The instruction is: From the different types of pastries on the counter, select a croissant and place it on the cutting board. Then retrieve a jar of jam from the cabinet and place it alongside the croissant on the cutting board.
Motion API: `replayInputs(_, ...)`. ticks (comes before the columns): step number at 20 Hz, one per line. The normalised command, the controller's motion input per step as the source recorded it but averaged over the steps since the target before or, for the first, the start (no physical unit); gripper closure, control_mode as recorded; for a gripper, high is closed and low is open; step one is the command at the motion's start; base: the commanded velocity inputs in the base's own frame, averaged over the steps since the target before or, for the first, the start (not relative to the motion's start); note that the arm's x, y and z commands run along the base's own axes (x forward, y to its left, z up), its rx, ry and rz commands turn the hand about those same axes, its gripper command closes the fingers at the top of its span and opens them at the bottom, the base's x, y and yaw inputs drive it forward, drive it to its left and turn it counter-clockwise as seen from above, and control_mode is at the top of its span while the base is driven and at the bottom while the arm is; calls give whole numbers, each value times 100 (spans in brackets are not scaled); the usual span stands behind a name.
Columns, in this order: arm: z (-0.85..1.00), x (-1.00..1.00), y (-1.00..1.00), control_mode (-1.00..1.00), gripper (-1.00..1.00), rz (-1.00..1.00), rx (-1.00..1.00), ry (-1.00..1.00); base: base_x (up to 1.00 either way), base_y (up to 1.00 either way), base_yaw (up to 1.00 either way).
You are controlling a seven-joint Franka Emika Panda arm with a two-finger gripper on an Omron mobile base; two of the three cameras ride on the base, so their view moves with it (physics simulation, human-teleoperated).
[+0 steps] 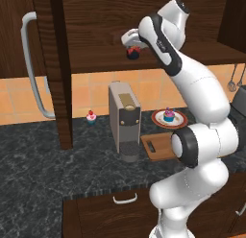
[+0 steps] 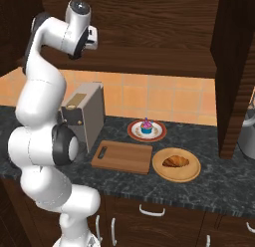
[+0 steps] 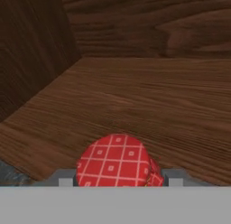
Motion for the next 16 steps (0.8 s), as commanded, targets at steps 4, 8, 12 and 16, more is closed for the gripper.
replayInputs(4,0,-86,0,-100,100,0,0,-9,0,0,0)
replayInputs(8,0,-98,0,-100,100,0,0,-5,0,0,0)
replayInputs(12,14,-86,-16,-100,100,0,-1,0,0,0,0)
replayInputs(16,19,-63,-34,-100,100,1,-2,0,0,0,0)
